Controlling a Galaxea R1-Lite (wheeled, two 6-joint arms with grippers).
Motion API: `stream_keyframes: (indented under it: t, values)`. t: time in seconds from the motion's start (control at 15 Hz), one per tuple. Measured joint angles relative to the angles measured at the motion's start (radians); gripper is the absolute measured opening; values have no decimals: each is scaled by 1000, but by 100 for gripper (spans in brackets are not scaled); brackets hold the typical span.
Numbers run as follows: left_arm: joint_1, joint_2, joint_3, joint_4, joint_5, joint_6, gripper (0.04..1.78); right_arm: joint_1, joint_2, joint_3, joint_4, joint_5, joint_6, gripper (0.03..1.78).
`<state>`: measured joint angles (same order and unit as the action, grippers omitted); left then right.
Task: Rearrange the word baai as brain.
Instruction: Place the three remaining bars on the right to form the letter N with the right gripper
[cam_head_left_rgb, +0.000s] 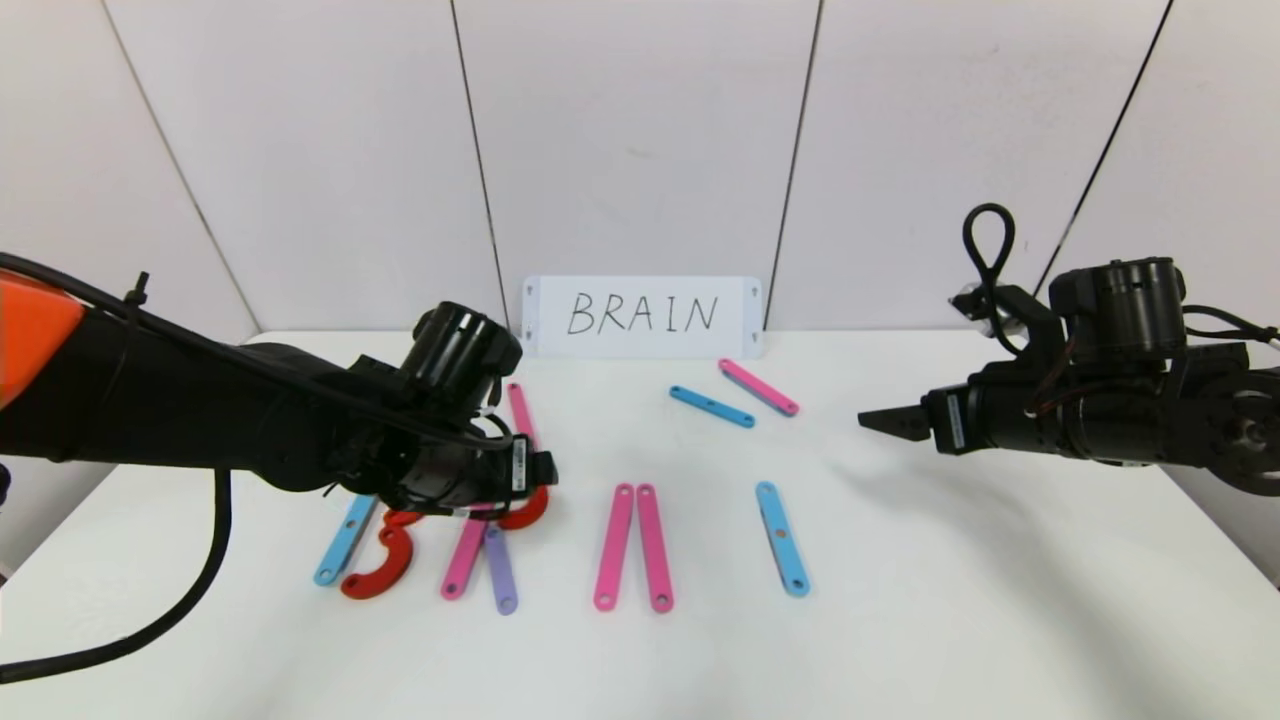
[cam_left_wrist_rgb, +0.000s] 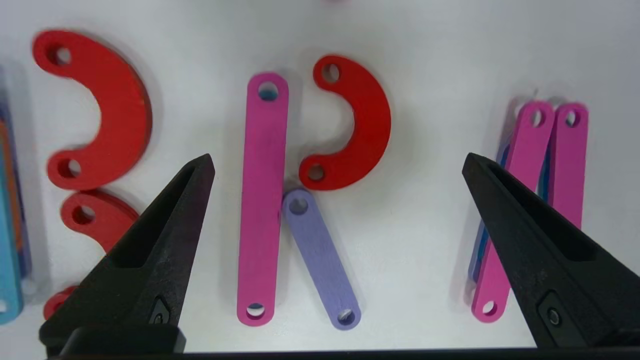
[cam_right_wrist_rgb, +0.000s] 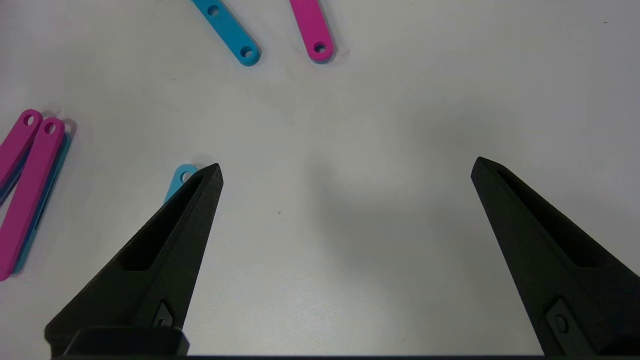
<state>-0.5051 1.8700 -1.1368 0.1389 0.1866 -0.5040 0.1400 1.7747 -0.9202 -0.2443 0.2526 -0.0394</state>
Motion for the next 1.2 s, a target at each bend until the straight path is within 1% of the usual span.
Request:
stream_keyframes:
  t: [0.2,0.33,0.67,0.8,1.0,1.2]
  values:
    - [10,43,-112,13,82,24,174,0,0,0,0,0,0,174]
    - [31,103,-206,16,118,44,174,0,0,0,-1,-1,0,174]
    - [84,268,-406,48,130,69,174,-1,1,1,-19,0,1,174]
    - [93,315,-459,76,130,70,174,-1,2,1,-19,0,1,174]
    - [97,368,-504,95,130,69,174,-1,3,1,-19,0,0,174]
    - [97,392,-518,96,130,69,173,-1,3,2,-19,0,1,174]
